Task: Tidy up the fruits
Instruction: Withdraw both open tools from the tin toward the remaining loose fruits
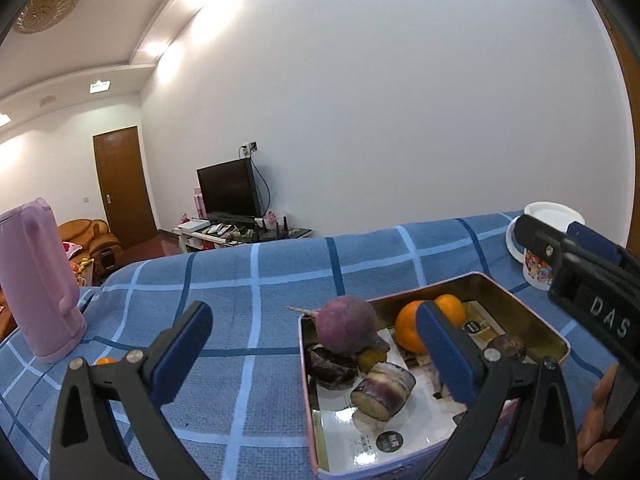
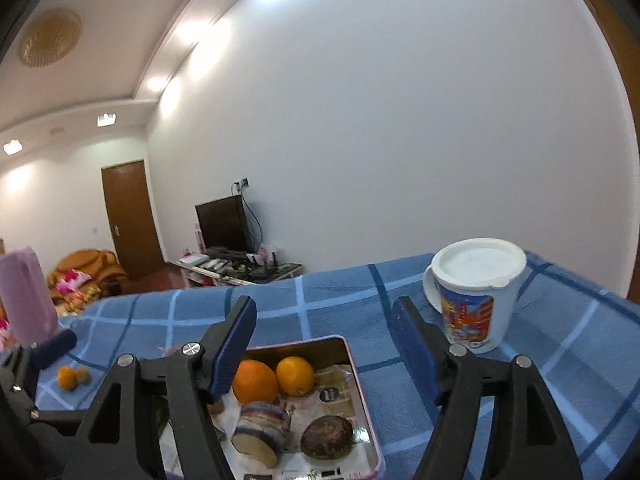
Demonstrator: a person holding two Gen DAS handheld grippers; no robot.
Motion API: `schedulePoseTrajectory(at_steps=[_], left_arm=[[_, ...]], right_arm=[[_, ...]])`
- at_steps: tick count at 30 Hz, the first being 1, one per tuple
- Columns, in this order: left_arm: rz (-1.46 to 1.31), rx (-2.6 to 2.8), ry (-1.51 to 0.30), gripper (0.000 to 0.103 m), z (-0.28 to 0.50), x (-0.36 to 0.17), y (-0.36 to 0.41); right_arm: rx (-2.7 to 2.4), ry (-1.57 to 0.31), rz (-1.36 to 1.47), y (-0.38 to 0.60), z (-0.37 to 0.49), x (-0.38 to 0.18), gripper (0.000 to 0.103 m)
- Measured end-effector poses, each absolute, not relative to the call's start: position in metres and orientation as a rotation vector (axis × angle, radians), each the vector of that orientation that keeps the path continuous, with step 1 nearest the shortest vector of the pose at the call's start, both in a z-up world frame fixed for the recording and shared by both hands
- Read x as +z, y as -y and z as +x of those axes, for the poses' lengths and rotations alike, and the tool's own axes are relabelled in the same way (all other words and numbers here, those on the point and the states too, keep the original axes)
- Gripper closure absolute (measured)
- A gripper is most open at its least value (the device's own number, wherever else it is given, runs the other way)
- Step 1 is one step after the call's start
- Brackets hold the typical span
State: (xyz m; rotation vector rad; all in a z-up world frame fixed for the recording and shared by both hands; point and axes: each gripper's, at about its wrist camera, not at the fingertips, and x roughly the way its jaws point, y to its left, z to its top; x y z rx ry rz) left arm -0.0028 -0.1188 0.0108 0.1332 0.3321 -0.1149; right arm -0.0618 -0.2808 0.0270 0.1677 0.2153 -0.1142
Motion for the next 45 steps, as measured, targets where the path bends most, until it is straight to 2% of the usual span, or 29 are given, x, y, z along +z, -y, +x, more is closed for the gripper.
schedulePoseTrajectory(at_steps=[24, 45], left_arm=[[0.063, -0.109, -0.335, 0.000, -0.029, 0.010, 0.079], [0.022, -0.059, -0.348, 0.000, -0.030, 0.008, 0.021]], right_arm=[[-0.203, -0.228, 0.148, 0.267, -0.106, 0.028, 0.031], [-0.134, -0.288, 0.099, 0.192, -0.098, 0.023, 0.031]])
